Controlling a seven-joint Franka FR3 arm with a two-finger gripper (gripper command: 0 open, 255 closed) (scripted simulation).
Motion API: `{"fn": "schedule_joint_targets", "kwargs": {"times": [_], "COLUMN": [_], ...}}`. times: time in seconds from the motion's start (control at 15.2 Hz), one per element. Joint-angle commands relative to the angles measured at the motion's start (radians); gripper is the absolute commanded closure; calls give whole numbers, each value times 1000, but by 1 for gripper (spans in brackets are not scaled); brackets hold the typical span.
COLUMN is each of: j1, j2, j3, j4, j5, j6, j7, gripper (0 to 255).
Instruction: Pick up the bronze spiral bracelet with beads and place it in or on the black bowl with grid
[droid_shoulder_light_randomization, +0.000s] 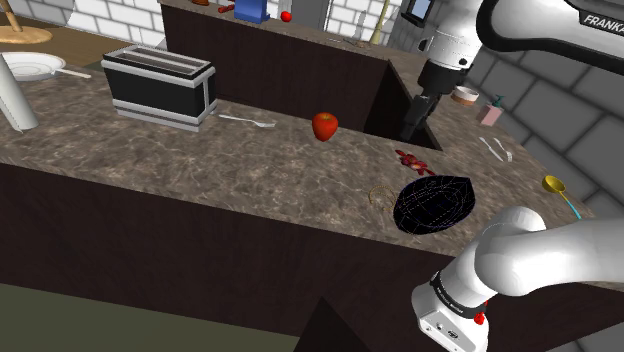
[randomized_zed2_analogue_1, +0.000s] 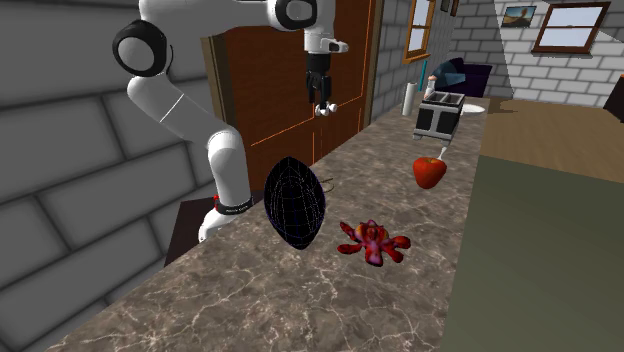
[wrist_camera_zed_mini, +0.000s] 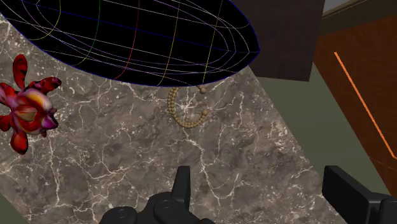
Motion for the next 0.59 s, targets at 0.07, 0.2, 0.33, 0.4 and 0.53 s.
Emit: {"fn": "schedule_joint_targets", "kwargs": {"times": [0.07, 0.2, 0.33, 0.4, 0.53], "j1": [-4, -11, -20, -24, -34], "j2": [-3, -5, -1, 3, 15], "j3": [-15, -45, -75, -90, -121], "j4": [-31, -91, -147, -173, -223], "j5": [-2, -6, -11, -14, -19], "j6": [24, 73, 122, 148, 199], "j7": [-13, -40, -68, -82, -110], "gripper": [0, 0, 0, 0, 0]}}
